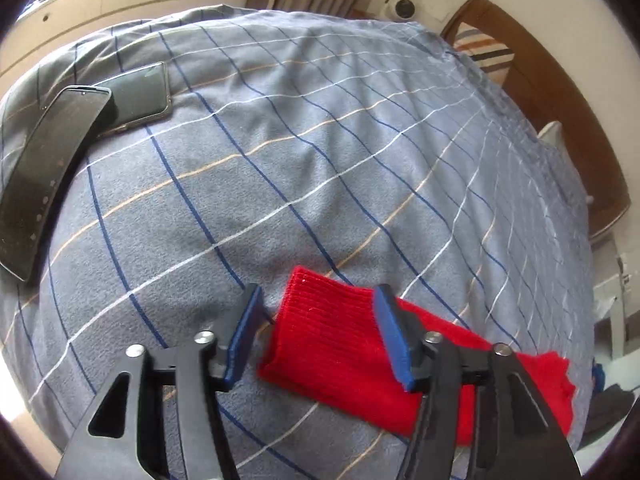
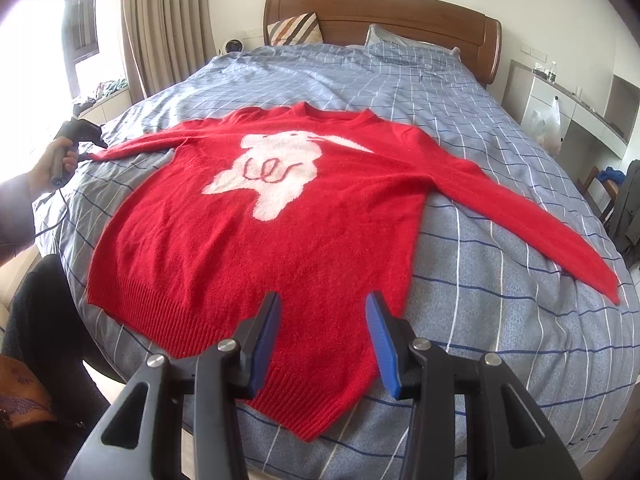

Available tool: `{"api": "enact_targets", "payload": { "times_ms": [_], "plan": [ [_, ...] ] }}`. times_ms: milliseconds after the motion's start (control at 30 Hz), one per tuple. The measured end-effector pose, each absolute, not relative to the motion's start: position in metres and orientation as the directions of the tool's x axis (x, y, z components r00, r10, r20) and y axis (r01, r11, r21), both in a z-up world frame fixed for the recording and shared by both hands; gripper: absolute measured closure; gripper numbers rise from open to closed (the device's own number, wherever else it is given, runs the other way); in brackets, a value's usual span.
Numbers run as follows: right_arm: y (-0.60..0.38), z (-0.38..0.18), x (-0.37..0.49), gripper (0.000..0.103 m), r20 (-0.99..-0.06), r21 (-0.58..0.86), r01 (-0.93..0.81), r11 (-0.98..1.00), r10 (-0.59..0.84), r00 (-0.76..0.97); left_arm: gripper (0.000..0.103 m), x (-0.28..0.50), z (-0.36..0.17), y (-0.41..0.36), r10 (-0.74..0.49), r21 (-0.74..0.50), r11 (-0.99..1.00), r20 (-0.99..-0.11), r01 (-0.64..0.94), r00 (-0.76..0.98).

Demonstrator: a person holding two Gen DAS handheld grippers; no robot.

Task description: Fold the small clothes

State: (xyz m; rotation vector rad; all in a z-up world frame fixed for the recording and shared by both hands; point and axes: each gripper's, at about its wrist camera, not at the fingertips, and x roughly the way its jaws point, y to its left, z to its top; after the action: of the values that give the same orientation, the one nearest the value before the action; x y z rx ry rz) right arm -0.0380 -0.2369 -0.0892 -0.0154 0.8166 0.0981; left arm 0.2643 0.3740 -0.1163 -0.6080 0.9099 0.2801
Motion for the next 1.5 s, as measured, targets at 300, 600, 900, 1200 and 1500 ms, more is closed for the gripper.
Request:
{"api": "enact_targets", "payload": {
  "times_ms": [300, 600, 900, 1200, 1500],
  "plan": [
    [-0.237, -0.091, -0.035, 0.059, -0.746, 0.025, -0.095, 0.995, 0.082, 0.661, 0.099, 0.272, -0.123, 0.333, 0.213, -0.032, 0.894, -0.848, -0.448, 0.486],
    [-0.247, -0.090, -0.041, 0.059, -0.745, 0.002, -0.059, 0.998, 0.040, 0.666, 0.100, 0.271, -0.142, 0.345, 0.410, 0.169, 0.836, -0.825, -0.523, 0.389],
    [-0.296, -0.105, -0.053, 0.048, -0.776, 0.028, 0.030, 0.999, 0.002, 0.631, 0.035, 0.225, -0.080, 0.302, 0.338, 0.132, 0.917, -0.760, -0.378, 0.555],
    [-0.289, -0.139, -0.052, 0.048, -0.843, 0.236, -0.092, 0.967, 0.251, 0.476, 0.021, 0.080, -0.092, 0.135, -0.123, -0.017, 0.980, -0.835, 0.198, 0.537],
    [-0.269, -0.173, -0.042, 0.065, -0.828, 0.376, -0.127, 0.918, 0.394, 0.399, 0.050, 0.027, -0.149, 0.069, -0.293, -0.202, 0.943, -0.881, 0.266, 0.370]
  ]
}}
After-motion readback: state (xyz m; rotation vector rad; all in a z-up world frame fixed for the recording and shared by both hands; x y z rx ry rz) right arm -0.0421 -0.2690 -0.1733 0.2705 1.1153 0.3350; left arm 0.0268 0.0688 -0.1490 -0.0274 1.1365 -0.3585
